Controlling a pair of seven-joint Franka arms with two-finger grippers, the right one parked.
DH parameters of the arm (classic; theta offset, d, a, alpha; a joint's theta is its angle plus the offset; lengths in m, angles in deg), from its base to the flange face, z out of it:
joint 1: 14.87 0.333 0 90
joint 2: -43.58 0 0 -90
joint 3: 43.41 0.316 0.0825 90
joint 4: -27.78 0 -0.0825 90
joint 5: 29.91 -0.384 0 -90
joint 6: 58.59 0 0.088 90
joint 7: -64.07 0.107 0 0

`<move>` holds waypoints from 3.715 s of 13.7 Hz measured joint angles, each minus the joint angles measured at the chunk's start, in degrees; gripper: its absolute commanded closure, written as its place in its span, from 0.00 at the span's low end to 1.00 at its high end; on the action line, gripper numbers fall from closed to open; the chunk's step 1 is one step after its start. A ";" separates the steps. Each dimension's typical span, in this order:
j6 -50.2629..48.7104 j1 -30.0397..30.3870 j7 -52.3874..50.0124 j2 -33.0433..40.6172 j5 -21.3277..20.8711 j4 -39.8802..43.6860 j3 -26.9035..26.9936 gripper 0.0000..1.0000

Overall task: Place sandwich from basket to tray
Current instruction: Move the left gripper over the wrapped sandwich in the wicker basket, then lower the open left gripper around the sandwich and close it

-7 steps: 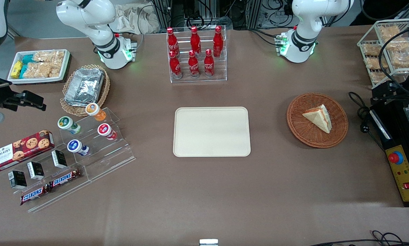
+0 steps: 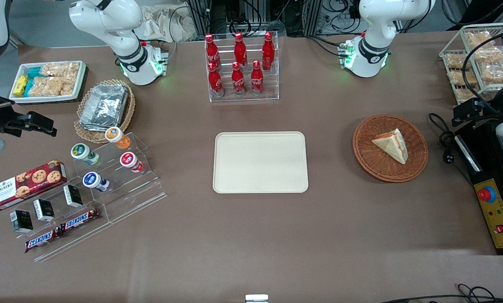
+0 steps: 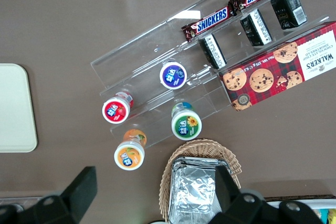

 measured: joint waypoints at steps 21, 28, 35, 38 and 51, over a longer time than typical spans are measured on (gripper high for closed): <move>11.57 0.23 -17.30 10.89 0.24 -28.21 -0.16 0.00; 21.32 1.83 -26.38 12.74 4.00 -41.65 0.65 0.00; 36.28 3.41 -28.78 9.35 10.51 -52.84 0.85 0.00; 39.43 3.99 -29.10 6.33 14.44 -54.49 0.90 0.00; 46.24 6.59 -29.95 -4.64 25.11 -54.72 0.80 0.02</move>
